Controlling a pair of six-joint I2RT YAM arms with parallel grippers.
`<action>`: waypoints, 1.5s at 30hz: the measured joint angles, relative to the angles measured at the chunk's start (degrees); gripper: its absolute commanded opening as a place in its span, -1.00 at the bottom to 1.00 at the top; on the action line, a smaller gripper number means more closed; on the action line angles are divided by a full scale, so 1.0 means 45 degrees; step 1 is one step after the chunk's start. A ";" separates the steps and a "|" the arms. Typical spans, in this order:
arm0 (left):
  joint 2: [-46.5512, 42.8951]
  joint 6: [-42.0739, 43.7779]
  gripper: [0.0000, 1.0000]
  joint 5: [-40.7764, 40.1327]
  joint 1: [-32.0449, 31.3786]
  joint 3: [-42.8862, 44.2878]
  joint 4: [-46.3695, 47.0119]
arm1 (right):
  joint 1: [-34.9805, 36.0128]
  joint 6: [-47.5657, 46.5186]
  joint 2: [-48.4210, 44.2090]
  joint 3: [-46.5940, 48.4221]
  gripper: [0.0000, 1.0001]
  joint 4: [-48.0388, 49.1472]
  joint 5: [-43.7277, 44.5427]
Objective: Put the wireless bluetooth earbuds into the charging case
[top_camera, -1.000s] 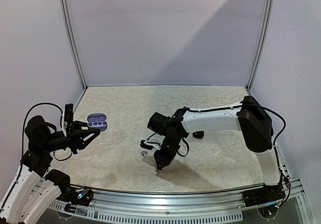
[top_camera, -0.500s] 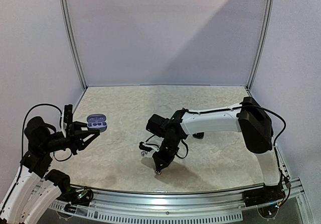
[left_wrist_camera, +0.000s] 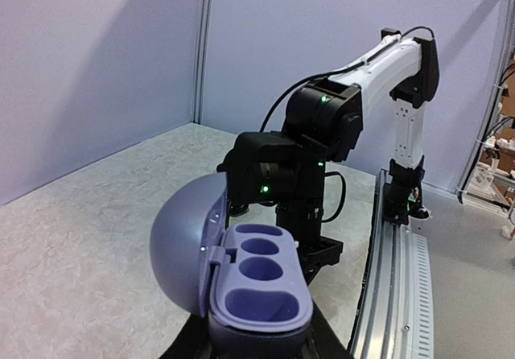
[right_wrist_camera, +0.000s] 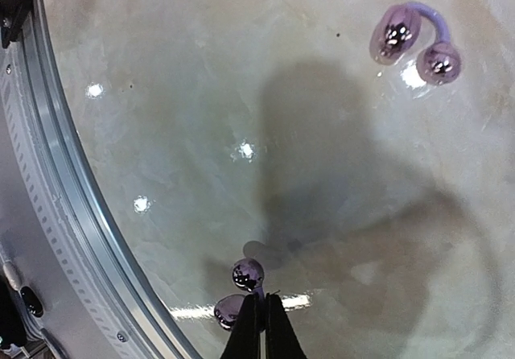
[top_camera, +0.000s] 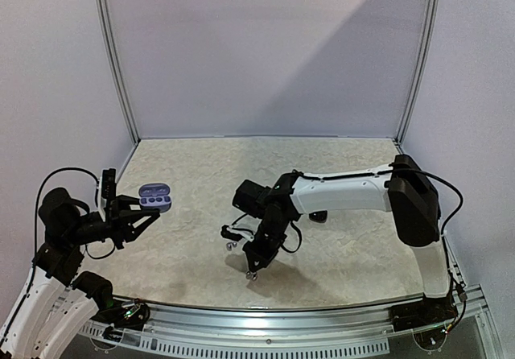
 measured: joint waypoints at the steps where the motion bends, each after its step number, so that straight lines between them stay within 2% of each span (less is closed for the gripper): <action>1: 0.0000 0.0005 -1.00 0.0005 -0.0005 0.0000 -0.0005 | 0.0005 -0.0053 -0.0044 0.0126 -1.00 -0.0073 0.0165; 5: 0.0005 0.0131 -1.00 0.0121 -0.0005 0.0000 -0.0005 | 0.0029 -0.0646 -0.0622 0.0573 -1.00 -0.0131 0.0976; 9: 0.0029 0.0670 -1.00 0.0481 -0.0121 0.0029 -0.0219 | 0.0102 -0.2021 -0.2171 0.0942 -1.00 0.0262 0.2132; 14: 0.0447 0.1787 -1.00 0.1088 -0.0559 0.0573 -0.0942 | 0.0505 -0.4061 -0.4459 0.1064 -1.00 0.1914 0.3308; 18: 0.0996 0.2744 -1.00 0.1370 -0.0962 0.1195 -0.1399 | 0.1515 -0.6120 -0.5552 0.1253 -1.00 0.3541 0.3779; 22: 0.1399 0.3410 -1.00 0.1622 -0.1360 0.1409 -0.1569 | 0.2419 -0.7694 -0.5639 0.1525 -1.00 0.4420 0.3779; 29: 0.1734 0.4143 -1.00 0.1700 -0.1870 0.1579 -0.1792 | 0.3245 -0.9656 -0.5236 0.2016 -1.00 0.4668 0.3891; 45: 0.1870 0.3978 -1.00 0.1695 -0.2089 0.1622 -0.1778 | 0.3478 -1.1302 -0.3750 0.2856 -1.00 0.4653 0.5110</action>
